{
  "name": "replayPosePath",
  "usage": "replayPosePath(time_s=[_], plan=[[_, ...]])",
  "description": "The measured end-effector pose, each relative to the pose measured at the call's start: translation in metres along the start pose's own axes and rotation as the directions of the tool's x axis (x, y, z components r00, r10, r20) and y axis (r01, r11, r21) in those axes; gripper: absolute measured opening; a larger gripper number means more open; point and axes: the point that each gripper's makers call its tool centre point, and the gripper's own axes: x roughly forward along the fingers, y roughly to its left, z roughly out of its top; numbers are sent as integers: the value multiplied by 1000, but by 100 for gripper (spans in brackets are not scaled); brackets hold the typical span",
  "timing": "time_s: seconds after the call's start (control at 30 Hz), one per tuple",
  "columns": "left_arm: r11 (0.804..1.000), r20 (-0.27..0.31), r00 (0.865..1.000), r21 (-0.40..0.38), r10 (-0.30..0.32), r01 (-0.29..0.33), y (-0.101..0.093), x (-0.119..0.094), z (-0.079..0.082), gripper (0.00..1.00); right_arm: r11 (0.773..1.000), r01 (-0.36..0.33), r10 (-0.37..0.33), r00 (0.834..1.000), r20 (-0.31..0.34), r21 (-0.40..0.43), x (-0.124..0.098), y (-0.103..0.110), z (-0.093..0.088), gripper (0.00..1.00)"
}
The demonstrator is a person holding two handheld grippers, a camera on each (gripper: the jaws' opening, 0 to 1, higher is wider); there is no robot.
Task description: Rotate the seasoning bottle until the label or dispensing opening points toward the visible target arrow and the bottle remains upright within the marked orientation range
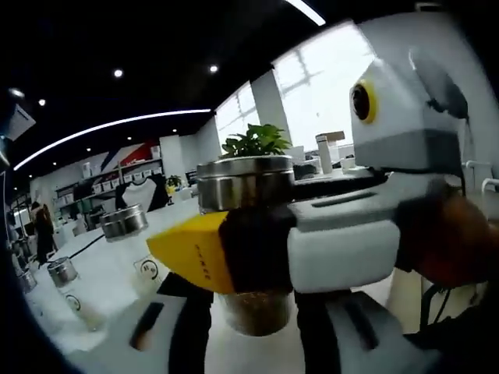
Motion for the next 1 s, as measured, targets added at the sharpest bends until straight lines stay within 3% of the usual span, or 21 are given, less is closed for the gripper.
replayPosePath(time_s=[0.4,0.6,0.87,1.0], plan=[[1000,2,1000,-14,17,-17,-1,0,1,43,1000,-1,1,1000,24,19,-3,0,3,45],[1000,56,998,-1,-18,18,-3,-2,14,43,998,-33,28,996,83,55,-7,-1,15,44],[993,105,988,4,-116,116,-4,-2,25,42,993,-100,91,987,133,69,-11,-3,27,44],[984,86,980,16,-180,179,-7,-2,21,43,989,-146,146,984,98,-6,-10,3,25,44]])
